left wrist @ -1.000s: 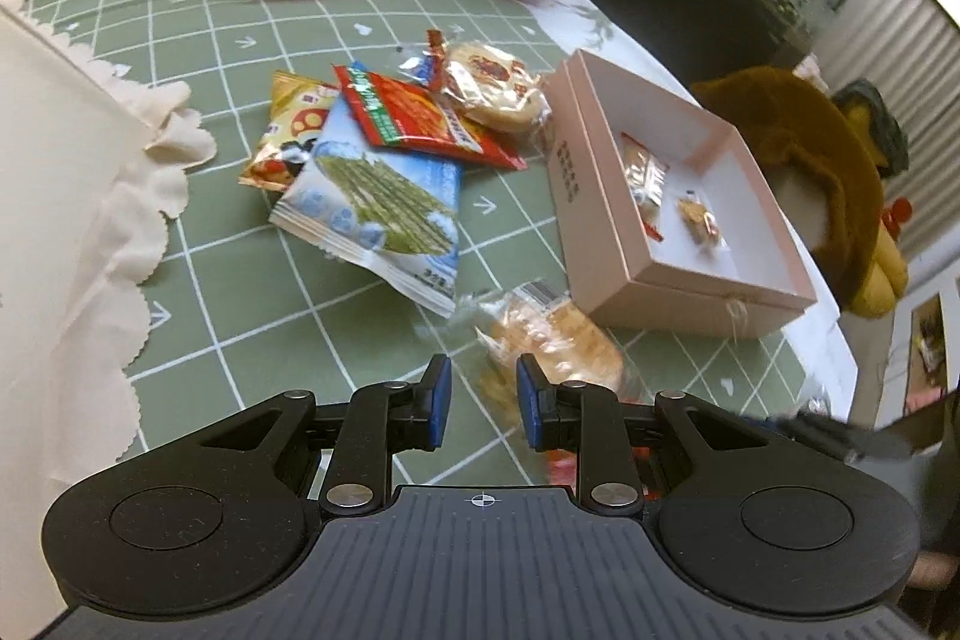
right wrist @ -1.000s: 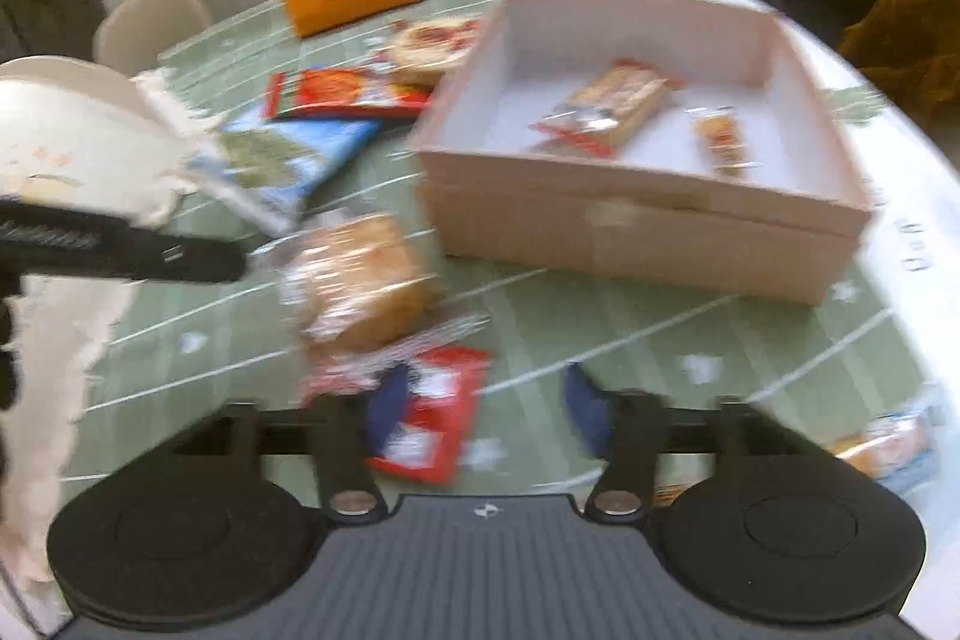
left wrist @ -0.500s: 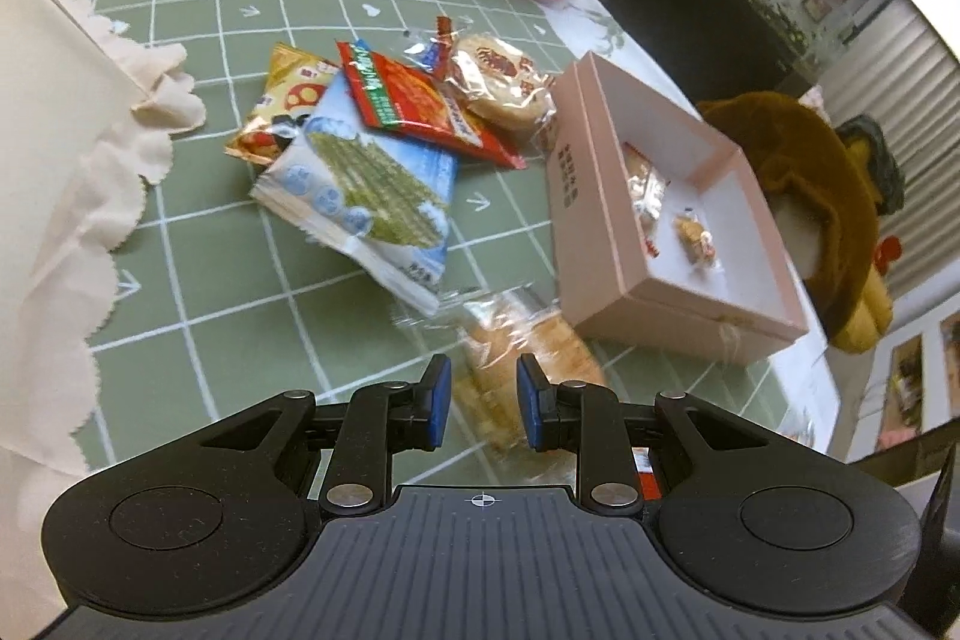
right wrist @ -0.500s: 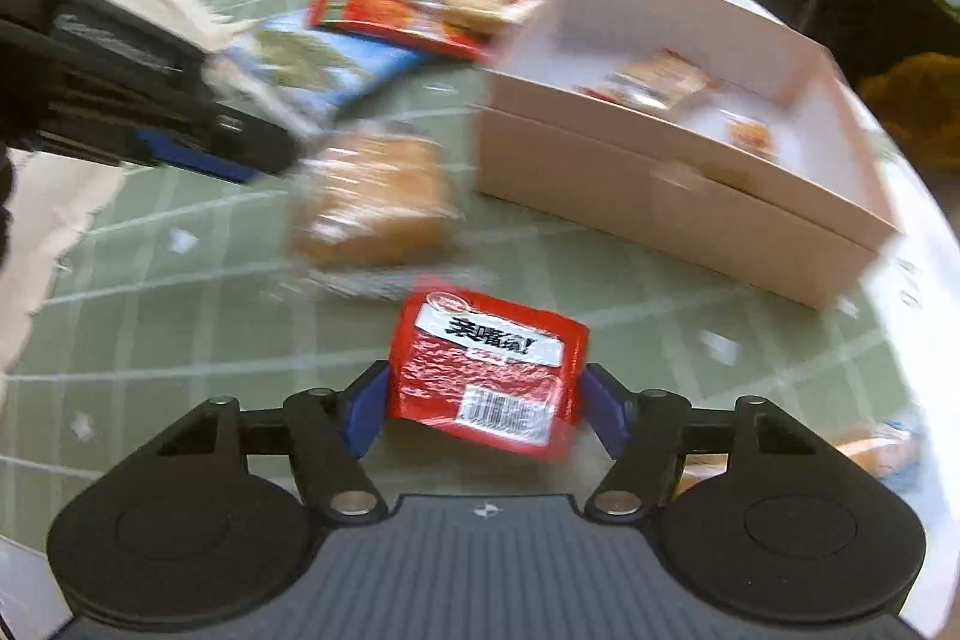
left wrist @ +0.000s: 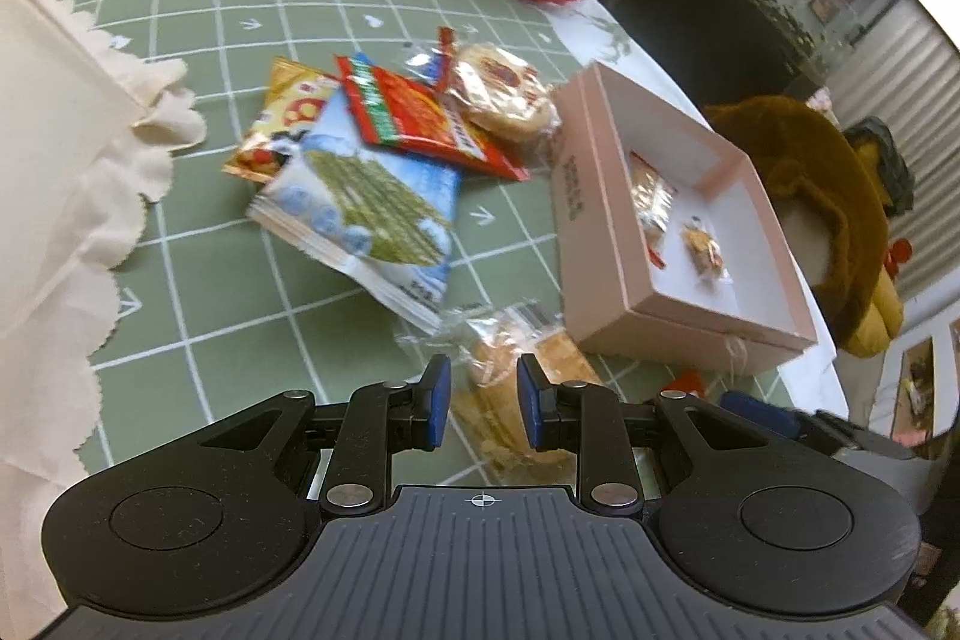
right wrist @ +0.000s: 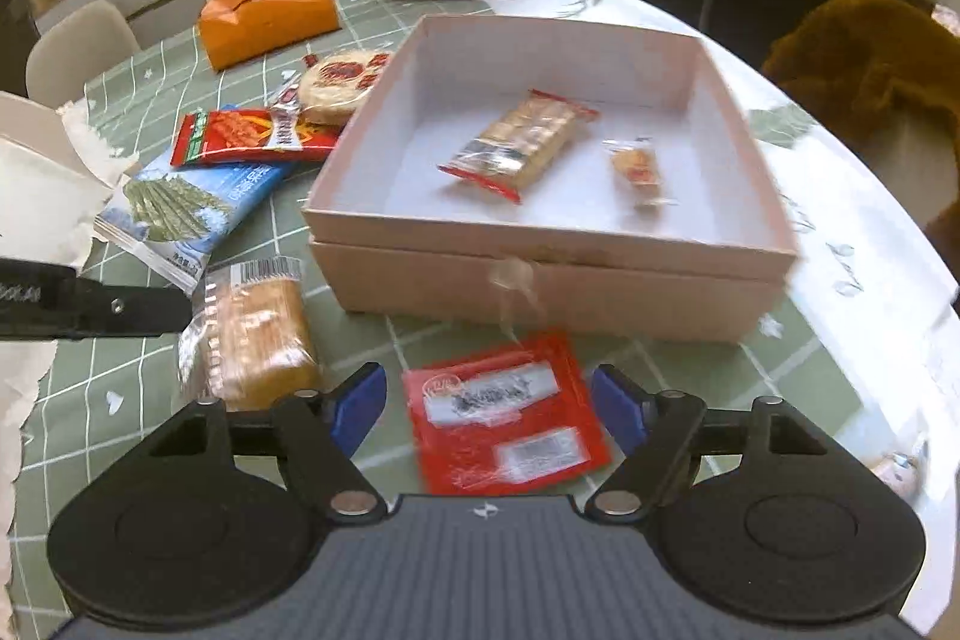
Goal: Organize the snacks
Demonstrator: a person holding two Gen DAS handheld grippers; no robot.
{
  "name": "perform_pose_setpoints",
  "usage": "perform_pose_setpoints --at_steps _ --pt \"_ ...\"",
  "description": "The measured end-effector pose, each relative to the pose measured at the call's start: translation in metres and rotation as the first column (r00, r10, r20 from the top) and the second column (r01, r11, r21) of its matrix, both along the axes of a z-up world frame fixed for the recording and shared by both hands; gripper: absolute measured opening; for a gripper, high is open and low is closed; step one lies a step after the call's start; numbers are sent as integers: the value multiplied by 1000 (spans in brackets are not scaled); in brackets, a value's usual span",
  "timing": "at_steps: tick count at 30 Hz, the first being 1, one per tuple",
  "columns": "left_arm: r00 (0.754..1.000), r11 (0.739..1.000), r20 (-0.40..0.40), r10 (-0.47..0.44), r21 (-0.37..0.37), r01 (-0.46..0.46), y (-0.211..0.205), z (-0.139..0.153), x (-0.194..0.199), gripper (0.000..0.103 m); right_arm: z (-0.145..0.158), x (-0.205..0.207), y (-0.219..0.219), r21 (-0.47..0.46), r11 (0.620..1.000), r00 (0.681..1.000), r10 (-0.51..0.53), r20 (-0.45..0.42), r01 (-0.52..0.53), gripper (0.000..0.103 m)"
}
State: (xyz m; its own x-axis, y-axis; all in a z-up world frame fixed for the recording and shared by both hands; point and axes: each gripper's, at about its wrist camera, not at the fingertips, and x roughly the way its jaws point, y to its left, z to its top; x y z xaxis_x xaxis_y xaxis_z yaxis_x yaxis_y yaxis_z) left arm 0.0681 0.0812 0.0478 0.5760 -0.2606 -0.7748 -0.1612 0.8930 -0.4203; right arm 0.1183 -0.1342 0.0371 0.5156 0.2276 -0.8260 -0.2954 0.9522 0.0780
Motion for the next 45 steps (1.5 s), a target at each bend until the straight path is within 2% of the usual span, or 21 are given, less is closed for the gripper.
perform_pose_setpoints --at_steps 3,7,10,12,14,17,21,23,24,26,28,30,33,36,39,41,45 --pt "1000 1000 8 25 7 -25 8 0 -2 28 -2 -6 19 48 998 999 38 -31 -36 75" --pt "999 999 12 32 33 -32 11 -1 -4 30 4 -24 39 101 983 986 160 -39 -155 75" --pt "998 996 47 -30 84 26 0 4 -9 30 14 -34 28 98 981 986 167 4 -167 75" --pt "992 985 72 -102 145 91 -13 9 -14 30 18 -36 13 52 990 990 133 38 -134 75" --pt "981 961 78 -180 227 158 -29 10 -20 30 18 -33 -6 2 995 994 96 56 -96 75" --pt "963 906 41 -266 353 235 -51 8 -28 30 12 -22 -38 -9 1000 999 23 33 -22 75" --pt "930 801 13 -368 512 310 -82 0 -35 36 -1 -9 -73 10 996 996 -91 -20 91 75" --pt "918 771 4 -398 544 331 -91 -4 -35 51 -5 -6 -82 9 993 992 -120 -35 121 75" --pt "913 764 1 -408 549 340 -94 -5 -34 55 -6 -6 -85 6 992 991 -128 -37 128 75" --pt "903 749 -8 -430 555 361 -100 -9 -33 72 -7 -7 -87 5 991 991 -132 -37 132 75" --pt "897 751 -8 -441 544 374 -103 -11 -31 80 -9 -8 -87 11 992 991 -125 -48 125 75" --pt "901 767 7 -434 528 365 -100 -11 -30 81 -10 -9 -84 13 994 992 -109 -56 110 75" --pt "929 790 25 -370 534 301 -86 -11 -30 77 -14 -8 -77 17 995 993 -93 -68 95 75" --pt "951 809 -8 -309 523 267 -68 -16 -26 77 -17 -8 -72 24 996 993 -85 -81 87 78" --pt "950 825 -56 -307 482 295 -59 -26 -22 78 -19 -9 -66 12 997 994 -73 -77 74 82" --pt "948 834 -59 -313 460 305 -59 -29 -20 85 -19 -9 -63 9 998 995 -65 -76 66 84" --pt "962 885 -37 -269 384 262 -48 -28 -12 85 -20 -9 -58 11 998 996 -56 -66 57 84"
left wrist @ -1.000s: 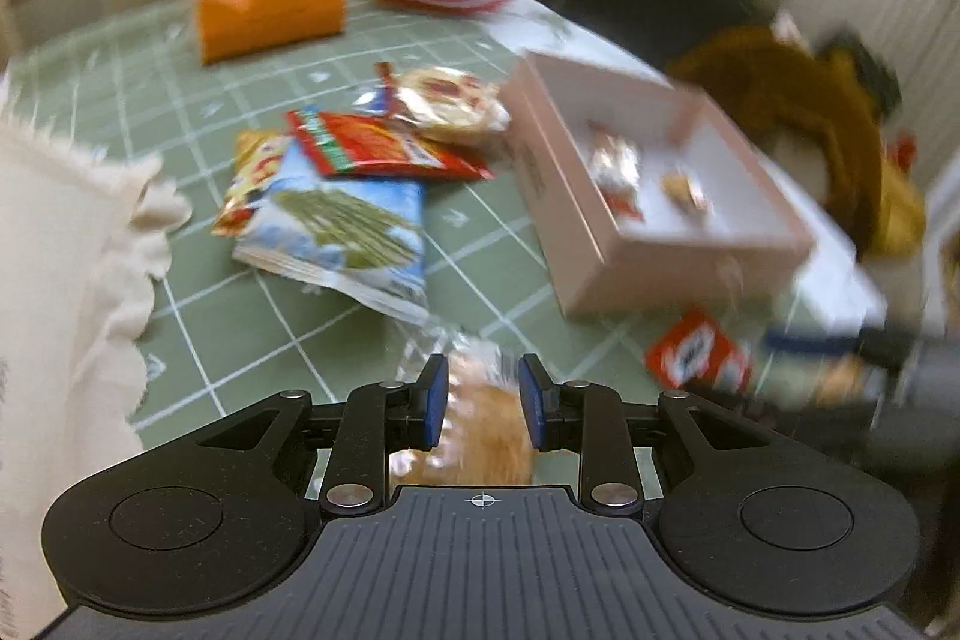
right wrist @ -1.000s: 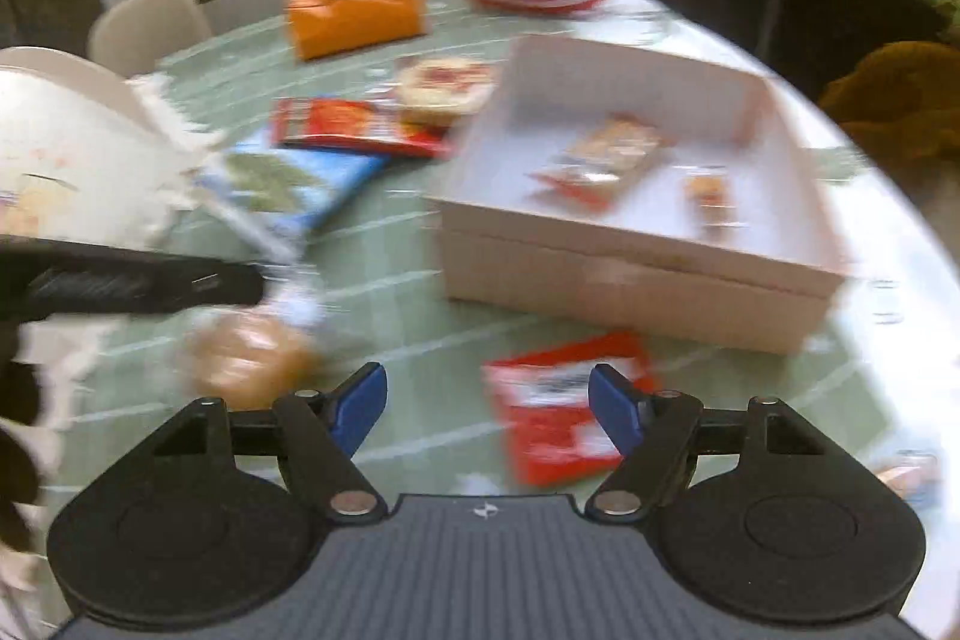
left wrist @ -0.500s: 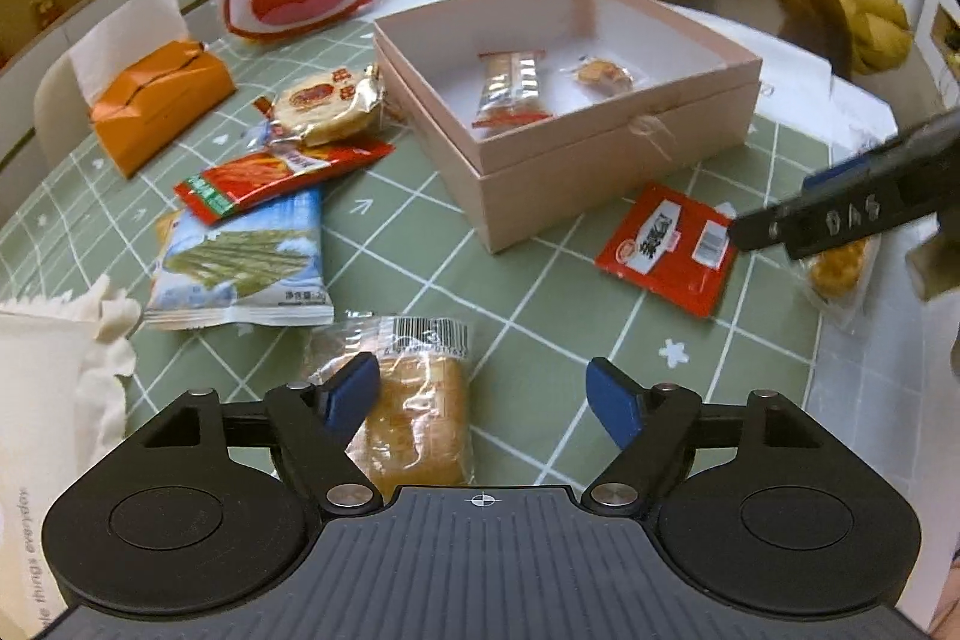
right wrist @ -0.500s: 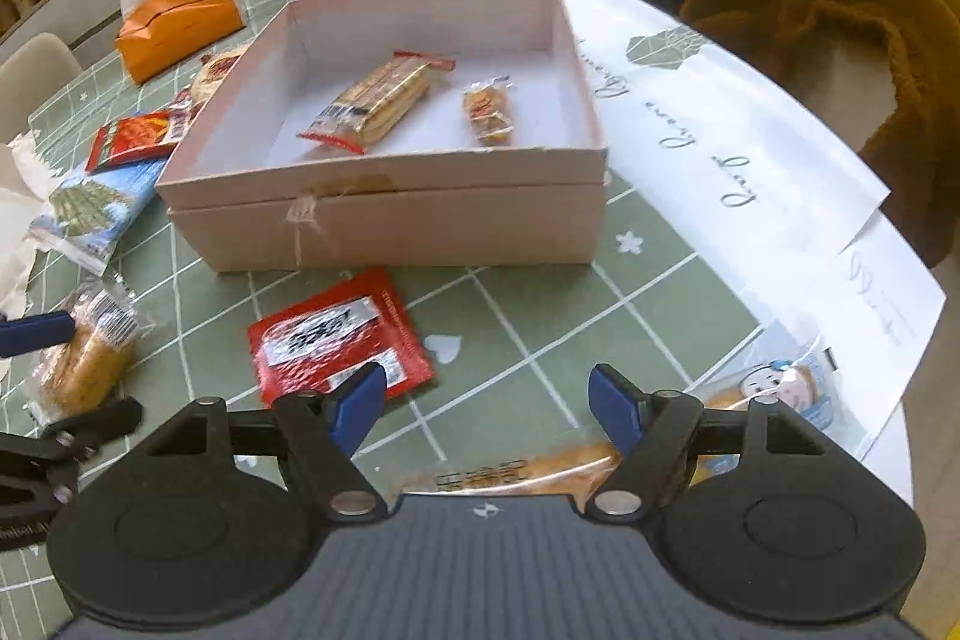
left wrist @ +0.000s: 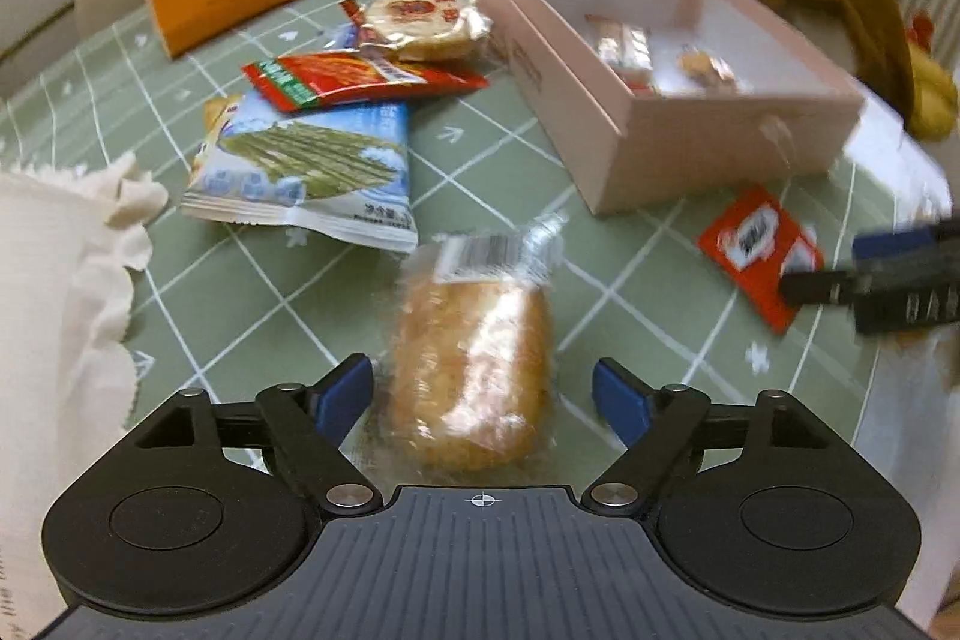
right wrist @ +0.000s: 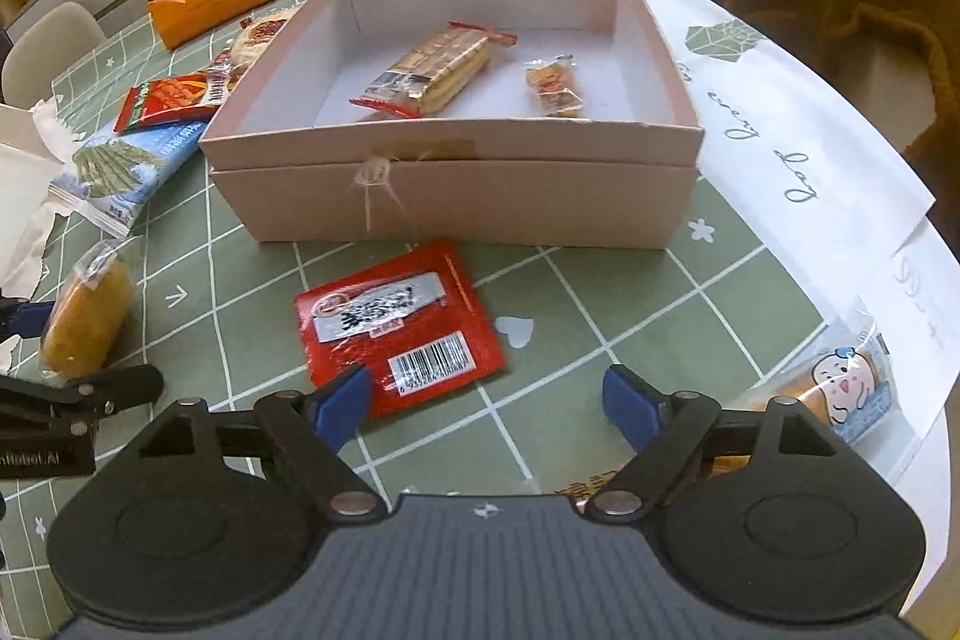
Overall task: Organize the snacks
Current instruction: 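Lower the left gripper onto the round bread bun bag and close it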
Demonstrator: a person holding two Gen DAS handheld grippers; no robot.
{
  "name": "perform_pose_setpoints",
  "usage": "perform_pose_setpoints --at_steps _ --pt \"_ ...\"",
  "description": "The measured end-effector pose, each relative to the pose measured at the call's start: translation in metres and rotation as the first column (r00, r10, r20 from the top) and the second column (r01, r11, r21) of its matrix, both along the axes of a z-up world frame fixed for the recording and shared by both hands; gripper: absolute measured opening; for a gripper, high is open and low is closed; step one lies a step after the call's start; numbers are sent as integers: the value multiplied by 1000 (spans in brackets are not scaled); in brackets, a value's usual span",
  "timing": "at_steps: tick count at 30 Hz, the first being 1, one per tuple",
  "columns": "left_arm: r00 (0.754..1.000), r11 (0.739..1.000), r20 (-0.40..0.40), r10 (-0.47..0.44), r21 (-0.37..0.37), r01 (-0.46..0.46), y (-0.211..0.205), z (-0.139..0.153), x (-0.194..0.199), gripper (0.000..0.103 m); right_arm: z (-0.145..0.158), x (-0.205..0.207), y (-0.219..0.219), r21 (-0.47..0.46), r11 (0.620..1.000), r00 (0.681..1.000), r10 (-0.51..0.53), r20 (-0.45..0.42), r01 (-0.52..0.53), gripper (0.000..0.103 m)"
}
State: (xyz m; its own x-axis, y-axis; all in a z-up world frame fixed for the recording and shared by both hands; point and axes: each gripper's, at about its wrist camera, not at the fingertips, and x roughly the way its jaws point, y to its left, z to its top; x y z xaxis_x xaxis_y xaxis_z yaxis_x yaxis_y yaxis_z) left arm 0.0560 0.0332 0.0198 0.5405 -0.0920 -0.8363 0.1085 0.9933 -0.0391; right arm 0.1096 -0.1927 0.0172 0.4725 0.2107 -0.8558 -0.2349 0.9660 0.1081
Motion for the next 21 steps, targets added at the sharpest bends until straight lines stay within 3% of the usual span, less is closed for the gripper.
perform_pose_setpoints --at_steps 4,6,7,10,17,21 --pt "999 997 -2 34 -73 -34 11 0 5 81 1 -1 11 11 1000 999 28 17 -28 83" --pt "999 992 6 41 -121 -40 17 1 3 74 2 -4 20 11 998 998 57 33 -58 76" --pt "999 988 6 45 -151 -44 21 1 2 71 3 -5 25 16 997 996 79 40 -80 67" --pt "998 976 -7 59 -210 -59 28 3 -2 65 6 -9 35 27 992 992 122 39 -123 57" --pt "1000 975 -18 23 -220 -27 19 6 -8 61 9 -29 41 49 977 978 206 34 -208 42" --pt "1000 969 -26 13 -245 -19 12 8 -14 60 11 -49 38 34 959 959 280 31 -281 41"
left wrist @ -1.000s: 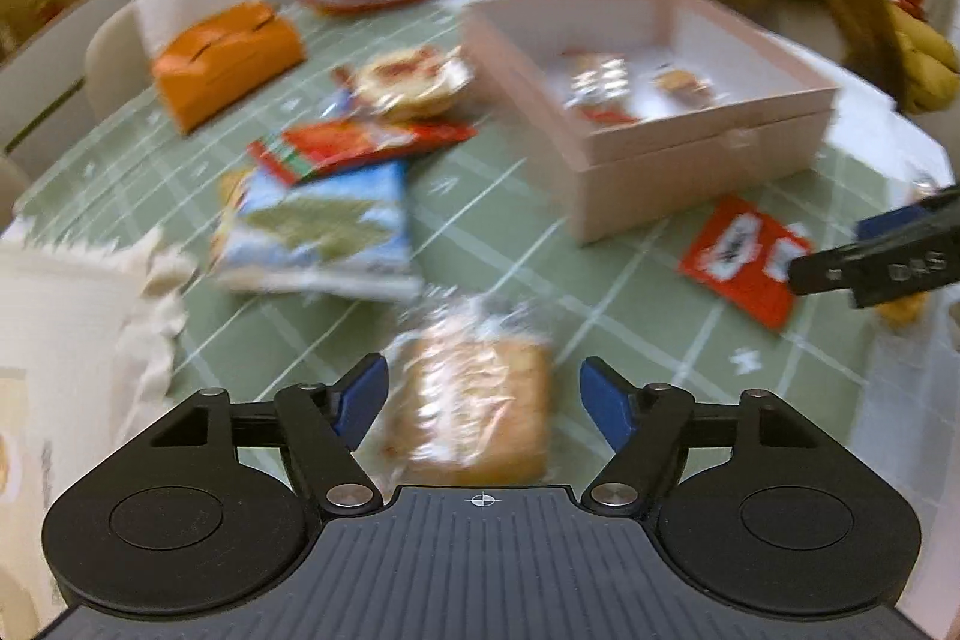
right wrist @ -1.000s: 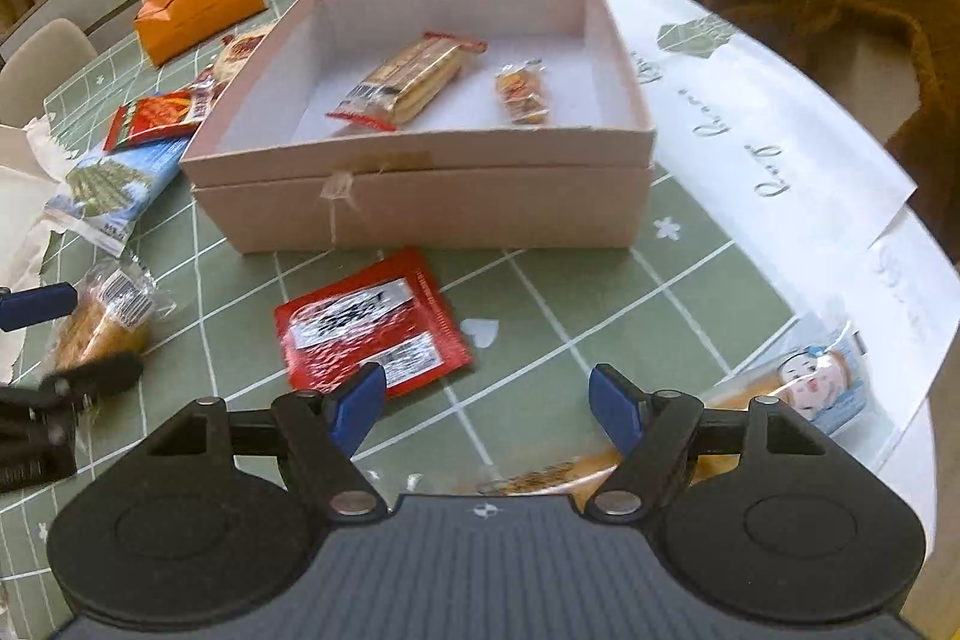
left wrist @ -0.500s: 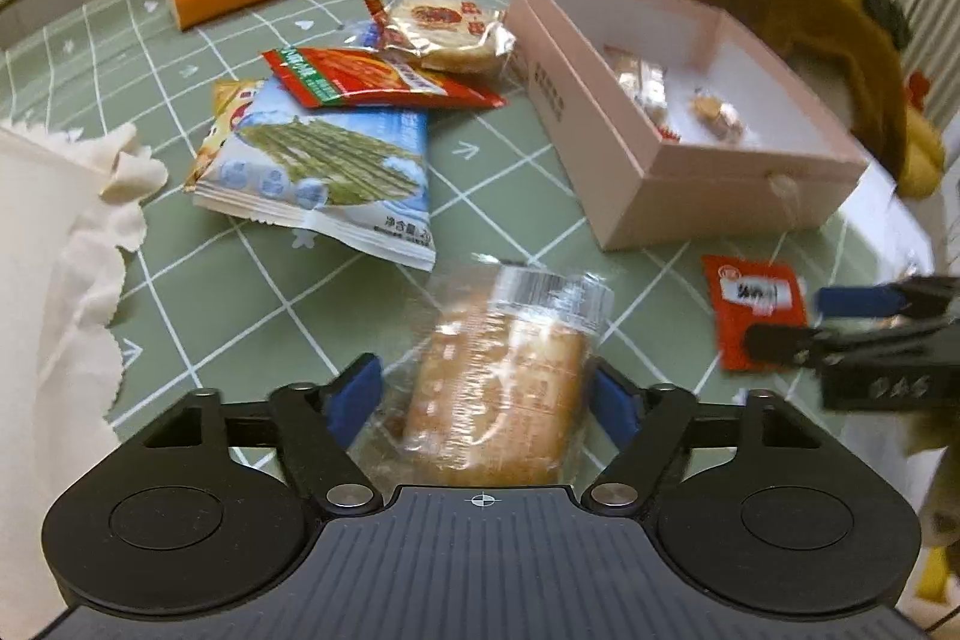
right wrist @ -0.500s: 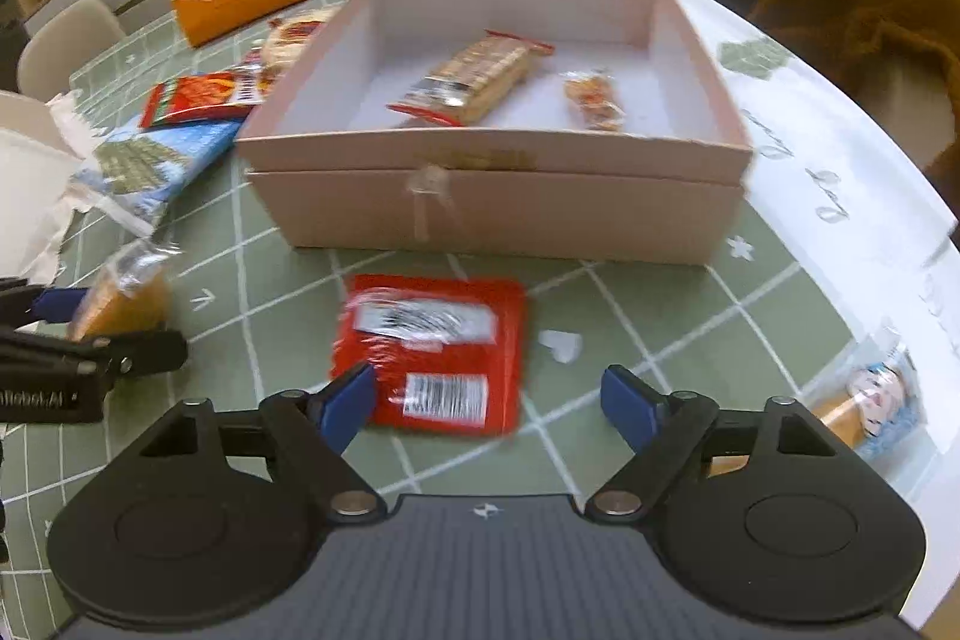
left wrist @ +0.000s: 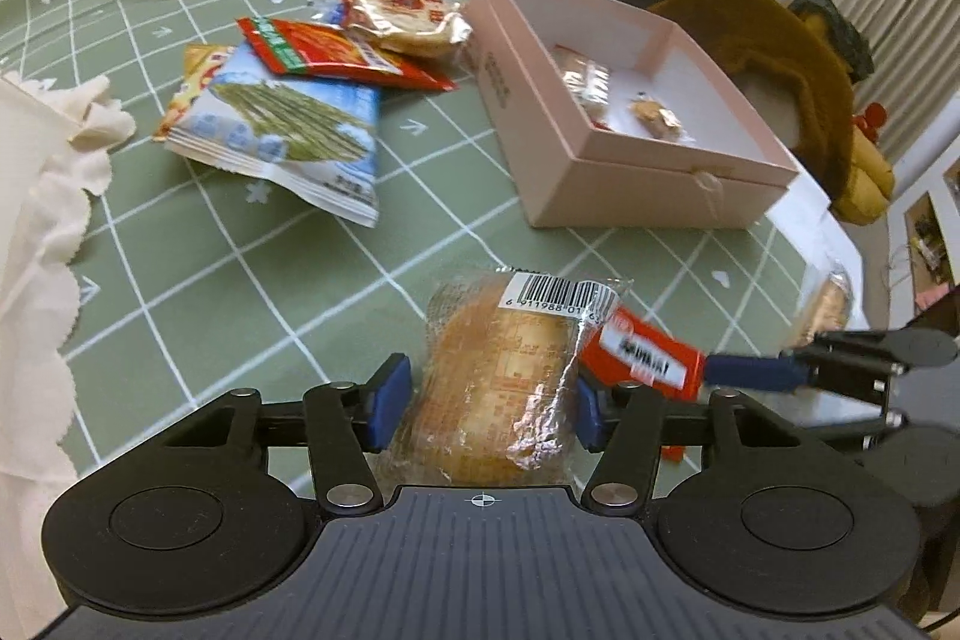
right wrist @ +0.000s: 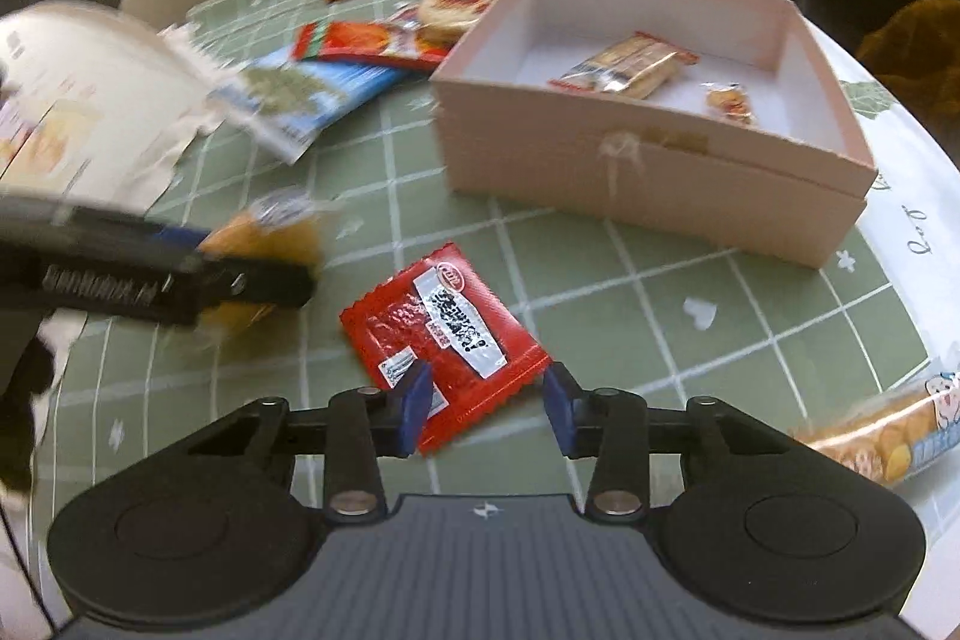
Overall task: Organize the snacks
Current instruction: 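Lower the left gripper onto the round bread bun bag and close it, then carry the bread bun into the pink box with left while right carries the red packet in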
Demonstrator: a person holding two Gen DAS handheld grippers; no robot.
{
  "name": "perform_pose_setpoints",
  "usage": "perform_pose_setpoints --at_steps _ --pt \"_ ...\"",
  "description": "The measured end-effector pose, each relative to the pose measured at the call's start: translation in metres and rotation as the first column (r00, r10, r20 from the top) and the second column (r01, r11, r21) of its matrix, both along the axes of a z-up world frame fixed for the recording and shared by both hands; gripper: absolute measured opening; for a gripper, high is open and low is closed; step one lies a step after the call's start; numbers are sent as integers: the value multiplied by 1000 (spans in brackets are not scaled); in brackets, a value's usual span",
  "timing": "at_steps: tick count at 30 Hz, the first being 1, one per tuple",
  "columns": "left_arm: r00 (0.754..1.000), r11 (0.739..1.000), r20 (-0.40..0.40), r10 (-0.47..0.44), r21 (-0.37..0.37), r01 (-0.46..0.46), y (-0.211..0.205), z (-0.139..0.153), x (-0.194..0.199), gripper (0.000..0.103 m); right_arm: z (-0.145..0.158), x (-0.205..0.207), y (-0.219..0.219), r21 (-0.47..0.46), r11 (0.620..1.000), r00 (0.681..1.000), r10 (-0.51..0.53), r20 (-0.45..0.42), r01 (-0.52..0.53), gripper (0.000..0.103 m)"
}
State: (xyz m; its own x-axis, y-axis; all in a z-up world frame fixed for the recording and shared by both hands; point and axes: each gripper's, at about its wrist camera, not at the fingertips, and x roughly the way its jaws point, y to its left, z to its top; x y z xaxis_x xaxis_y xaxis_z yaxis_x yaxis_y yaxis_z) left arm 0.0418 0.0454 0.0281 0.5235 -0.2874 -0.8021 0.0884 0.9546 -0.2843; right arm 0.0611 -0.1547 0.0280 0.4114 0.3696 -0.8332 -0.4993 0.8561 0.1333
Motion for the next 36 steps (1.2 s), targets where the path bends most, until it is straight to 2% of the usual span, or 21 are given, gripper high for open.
perform_pose_setpoints --at_steps 6,7,8,10,16,21,23,24,27,29,34,36 --pt "999 999 -6 37 7 -37 1 1 -5 59 5 -23 -9 -10 997 997 77 -31 -78 41" --pt "999 999 -7 50 6 -49 2 1 -5 59 5 -26 -8 -17 997 996 81 -29 -82 47" --pt "998 998 -6 55 6 -55 4 0 -6 59 5 -28 -7 -27 996 996 83 -19 -84 58" --pt "998 998 -9 64 5 -64 6 0 -6 59 6 -33 -3 -54 995 996 84 26 -83 68" --pt "998 998 -9 59 28 -58 4 1 -7 59 4 -28 14 -116 988 988 113 105 -101 75" --pt "998 998 -9 60 26 -60 4 1 -8 60 -5 -10 20 -66 994 996 86 40 -83 75" --pt "998 998 -10 61 24 -61 5 1 -8 60 -7 -10 23 -47 996 996 72 44 -70 84" --pt "998 998 -9 62 24 -61 5 1 -8 60 -8 -10 24 -42 997 997 65 50 -62 85" --pt "998 998 -10 58 27 -57 4 1 -9 60 -9 -12 28 -50 998 997 44 67 -41 84" --pt "999 998 -11 48 32 -48 3 1 -11 60 -7 -14 28 -59 998 996 42 80 -38 67" --pt "1000 1000 -11 -7 21 7 -8 5 -25 56 -1 -21 13 -68 997 999 27 48 -24 55" --pt "1000 1000 11 -18 4 18 -12 15 -31 53 6 -21 0 -33 999 1000 -11 22 11 52"
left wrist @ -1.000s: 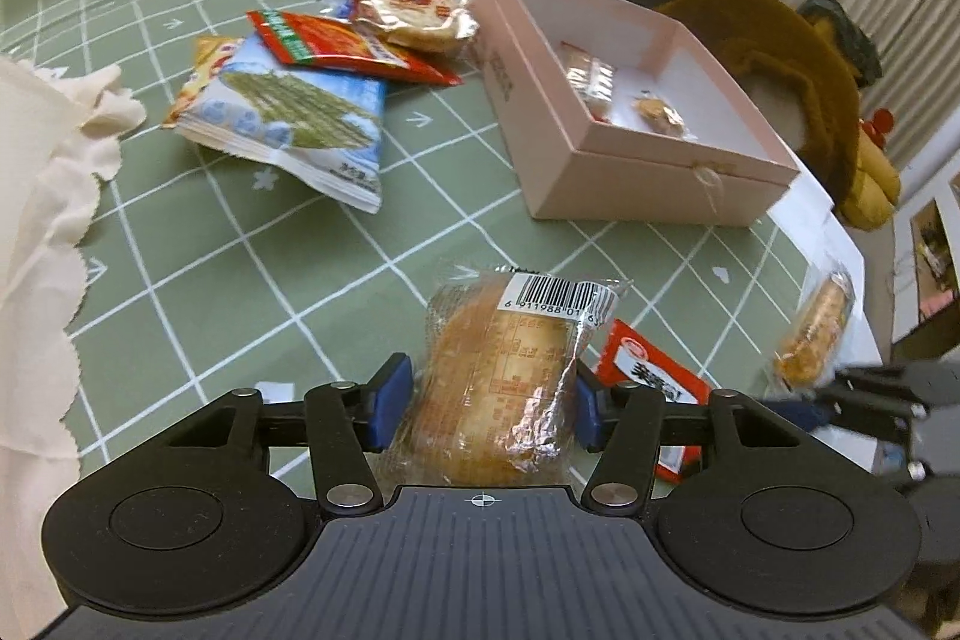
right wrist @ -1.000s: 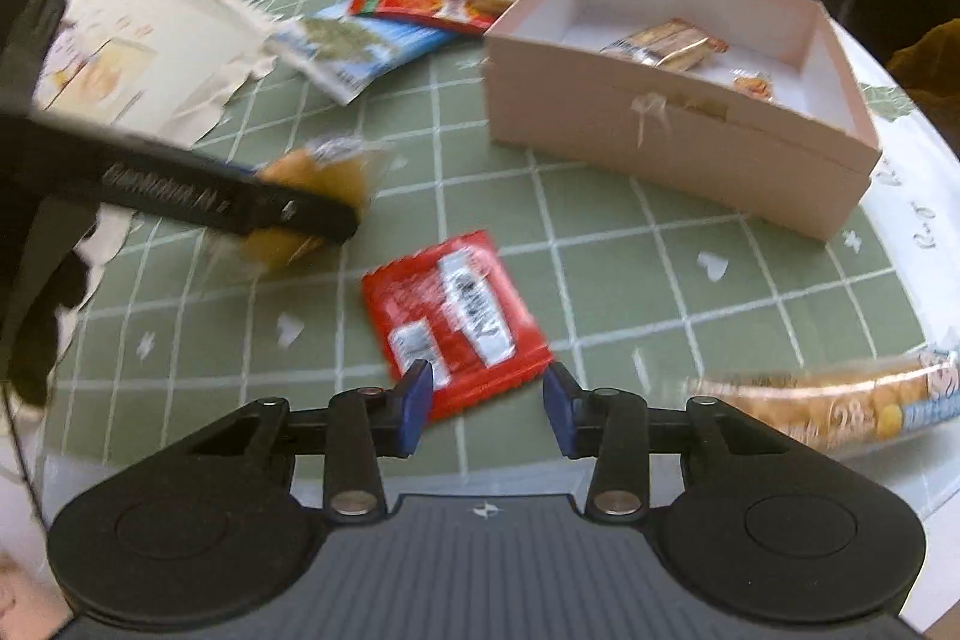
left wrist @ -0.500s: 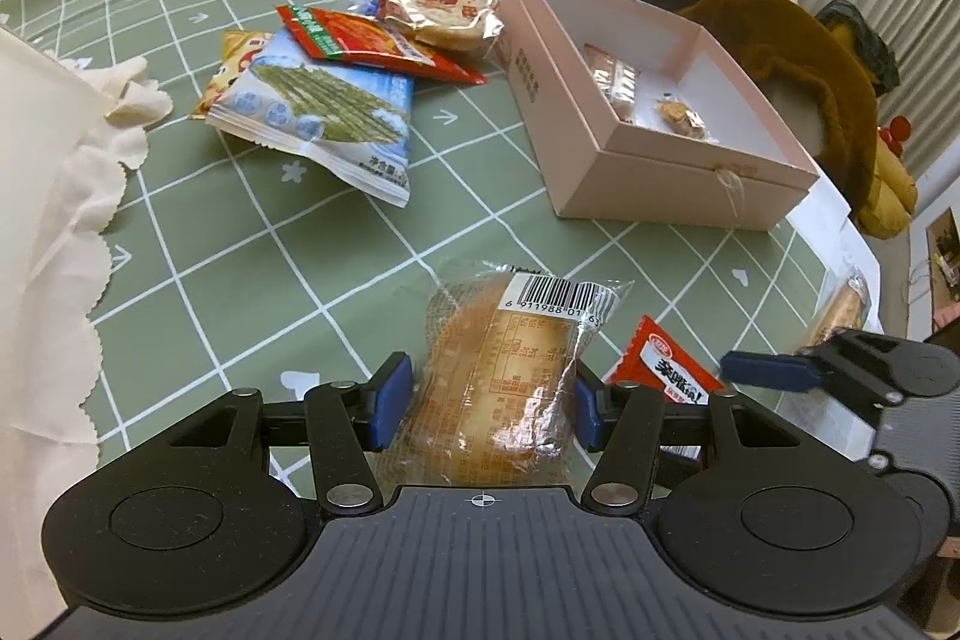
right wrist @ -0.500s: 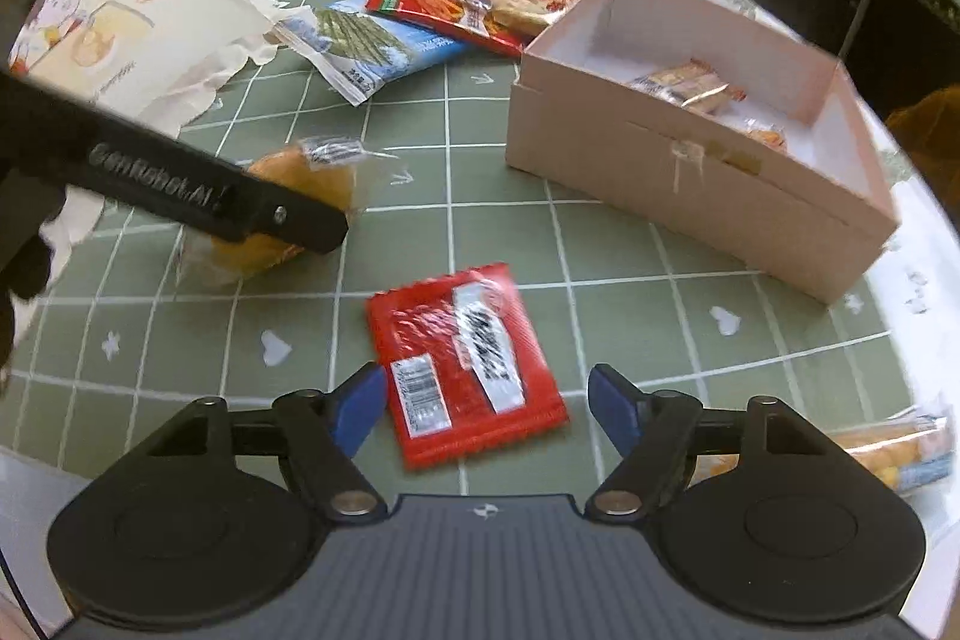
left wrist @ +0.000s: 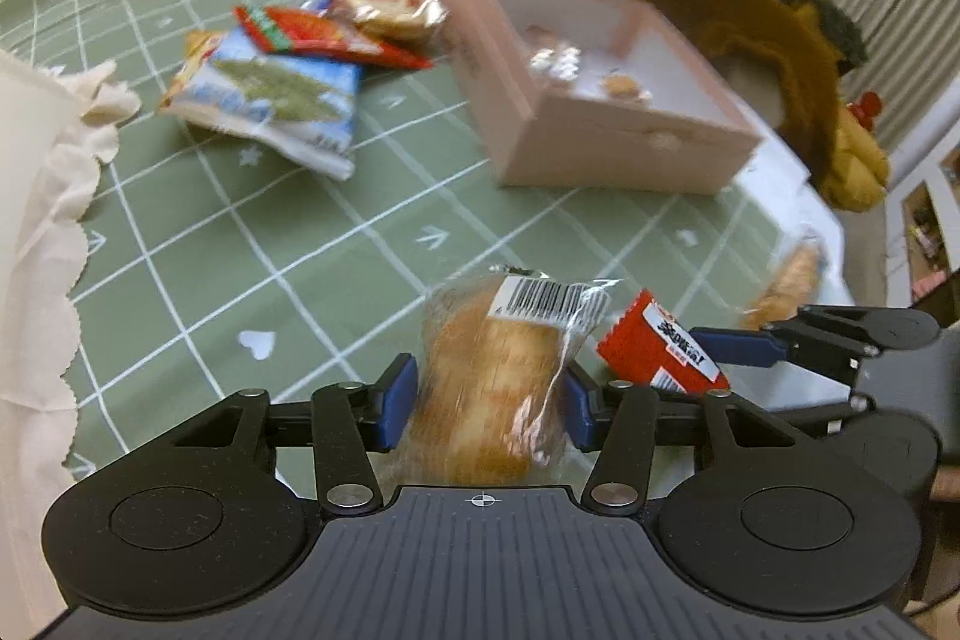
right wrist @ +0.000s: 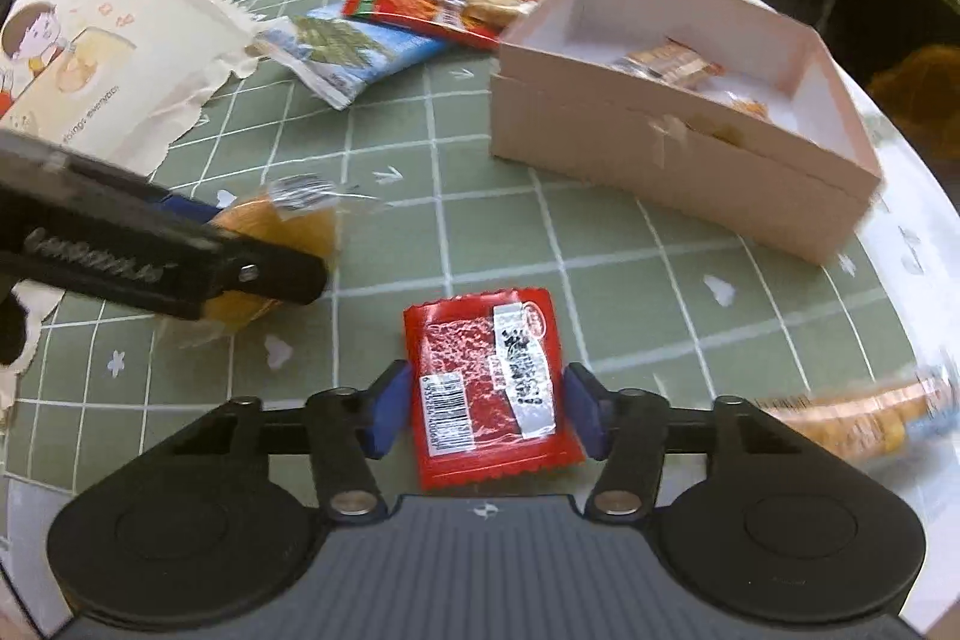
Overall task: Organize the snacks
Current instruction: 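Carry the bread bun into the pink box with left while right carries the red packet in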
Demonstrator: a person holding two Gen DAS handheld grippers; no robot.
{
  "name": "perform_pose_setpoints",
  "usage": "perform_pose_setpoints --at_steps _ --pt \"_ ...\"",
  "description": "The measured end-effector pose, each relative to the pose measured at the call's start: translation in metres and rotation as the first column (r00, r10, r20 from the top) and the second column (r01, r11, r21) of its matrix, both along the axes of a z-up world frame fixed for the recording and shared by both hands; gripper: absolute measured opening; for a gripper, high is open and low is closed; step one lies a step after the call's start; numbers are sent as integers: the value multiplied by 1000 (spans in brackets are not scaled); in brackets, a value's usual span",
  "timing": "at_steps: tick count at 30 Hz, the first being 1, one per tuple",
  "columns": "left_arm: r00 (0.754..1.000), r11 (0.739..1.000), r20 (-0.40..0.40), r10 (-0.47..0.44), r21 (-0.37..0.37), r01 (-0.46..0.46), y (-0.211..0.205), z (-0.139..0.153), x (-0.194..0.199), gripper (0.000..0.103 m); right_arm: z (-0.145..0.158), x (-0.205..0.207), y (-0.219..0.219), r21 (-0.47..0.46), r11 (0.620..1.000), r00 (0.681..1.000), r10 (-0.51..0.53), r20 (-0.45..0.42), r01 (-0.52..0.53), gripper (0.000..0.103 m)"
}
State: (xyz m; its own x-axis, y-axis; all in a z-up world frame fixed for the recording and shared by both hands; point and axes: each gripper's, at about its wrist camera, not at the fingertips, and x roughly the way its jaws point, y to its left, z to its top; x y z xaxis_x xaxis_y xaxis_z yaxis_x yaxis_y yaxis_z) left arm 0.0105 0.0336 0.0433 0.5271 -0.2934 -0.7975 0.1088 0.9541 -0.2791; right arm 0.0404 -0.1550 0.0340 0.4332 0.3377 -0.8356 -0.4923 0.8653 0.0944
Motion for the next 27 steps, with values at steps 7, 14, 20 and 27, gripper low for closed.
perform_pose_setpoints --at_steps 7,14,20,27 --pt "954 994 296 -41 -85 69 -7 123 15 46 130 24 -59 201 976 972 -129 199 89 50" --pt "920 985 388 -54 -128 112 -28 192 96 46 245 87 -68 161 980 899 -171 403 115 51" --pt "979 967 179 -92 -219 131 -62 104 166 46 217 153 -63 126 977 935 -205 289 175 51" --pt "997 964 34 -64 -256 70 -57 26 206 48 117 240 -54 120 944 951 -308 -8 307 63"
